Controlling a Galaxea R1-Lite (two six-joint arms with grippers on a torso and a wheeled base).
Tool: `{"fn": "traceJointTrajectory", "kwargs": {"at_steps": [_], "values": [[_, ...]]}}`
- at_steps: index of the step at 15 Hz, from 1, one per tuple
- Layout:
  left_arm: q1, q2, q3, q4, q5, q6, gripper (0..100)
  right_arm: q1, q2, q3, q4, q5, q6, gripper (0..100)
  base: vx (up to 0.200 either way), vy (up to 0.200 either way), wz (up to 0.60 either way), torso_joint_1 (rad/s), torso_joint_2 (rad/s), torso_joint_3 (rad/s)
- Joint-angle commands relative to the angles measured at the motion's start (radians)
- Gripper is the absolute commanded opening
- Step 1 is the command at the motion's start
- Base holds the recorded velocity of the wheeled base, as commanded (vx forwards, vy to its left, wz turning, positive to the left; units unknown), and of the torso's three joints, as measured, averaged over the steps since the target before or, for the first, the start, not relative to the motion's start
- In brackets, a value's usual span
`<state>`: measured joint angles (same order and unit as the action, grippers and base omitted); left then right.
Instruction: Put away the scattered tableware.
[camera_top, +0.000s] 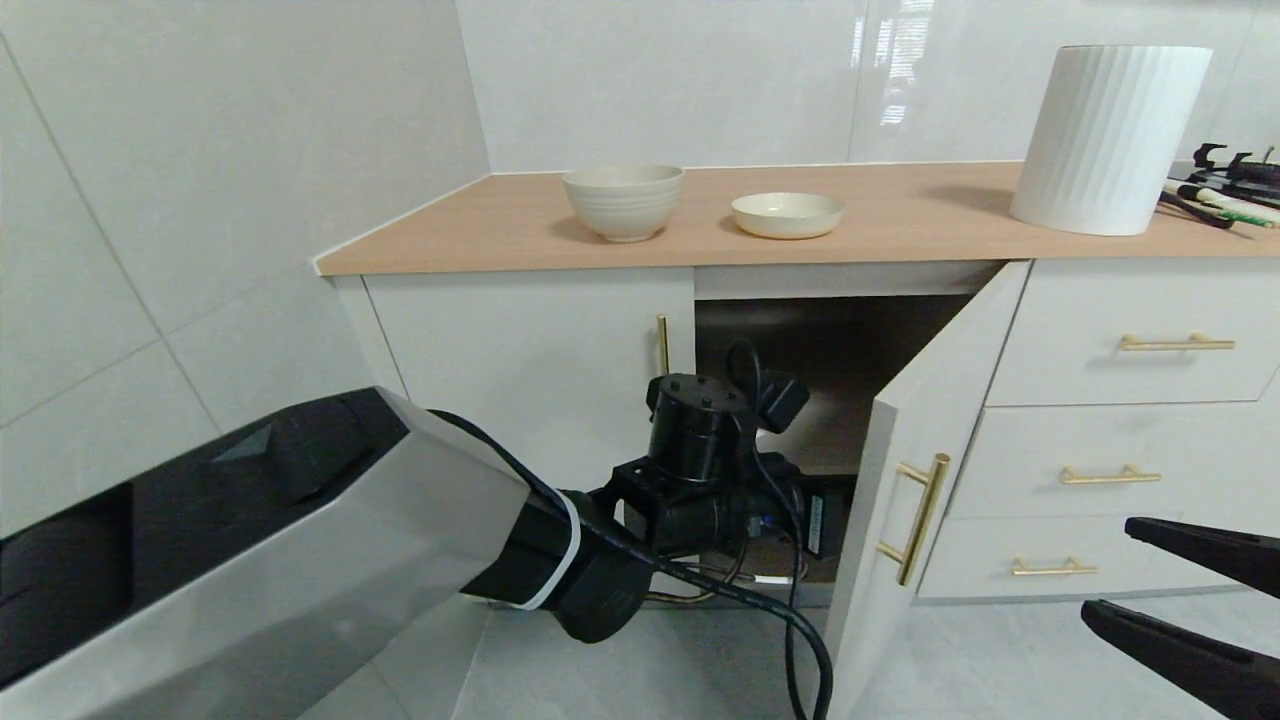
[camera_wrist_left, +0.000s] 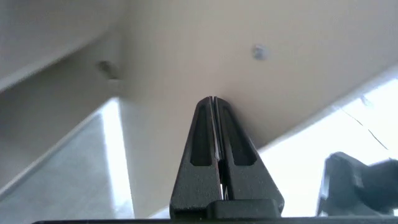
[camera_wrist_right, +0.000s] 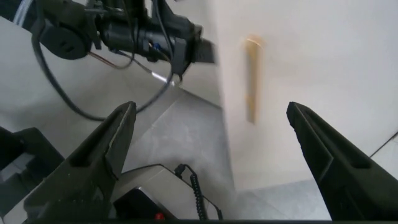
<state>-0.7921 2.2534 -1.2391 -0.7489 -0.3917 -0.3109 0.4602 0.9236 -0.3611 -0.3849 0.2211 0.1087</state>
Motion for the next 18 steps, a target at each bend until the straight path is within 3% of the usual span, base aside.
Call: {"fn": "traceJointTrajectory", "kwargs": {"at_steps": [1,5,7,8,11,13,14,18], "values": [[0.004,0.005,-0.01,0.005,0.002,-0.001,0,0.002,0.001,0.001,-0.002,0.0,0.0,100,0.0,0.0,0.0,0.0,0.0,0.0],[0.004,0.017,-0.013,0.005,0.004,-0.001,0,0.002,0.0,-0.001,0.0,0.0,0.0,100,0.0,0.0,0.0,0.0,0.0,0.0],[-0.015,0.035,-0.046,0.025,0.039,-0.002,0,0.011,-0.008,0.001,0.0,0.0,0.0,100,0.0,0.0,0.0,0.0,0.0,0.0],[-0.044,0.048,-0.075,0.037,0.077,-0.001,0,0.04,-0.017,0.002,0.0,-0.002,0.0,100,0.0,0.0,0.0,0.0,0.0,0.0],[-0.199,0.005,-0.091,0.048,0.079,-0.004,0,0.149,-0.106,0.036,-0.002,0.061,0.0,100,0.0,0.0,0.0,0.0,0.0,0.0],[-0.253,-0.028,-0.069,0.049,0.086,-0.025,0,0.153,-0.135,0.039,-0.002,0.139,0.002,100,0.0,0.0,0.0,0.0,0.0,0.0],[-0.245,-0.037,-0.054,0.048,0.09,-0.034,0,0.153,-0.132,0.037,-0.002,0.138,0.003,100,0.0,0.0,0.0,0.0,0.0,0.0],[0.007,-0.233,0.179,-0.003,0.097,-0.04,0,0.135,0.02,0.002,-0.005,0.066,0.005,100,0.0,0.0,0.0,0.0,0.0,0.0]]}}
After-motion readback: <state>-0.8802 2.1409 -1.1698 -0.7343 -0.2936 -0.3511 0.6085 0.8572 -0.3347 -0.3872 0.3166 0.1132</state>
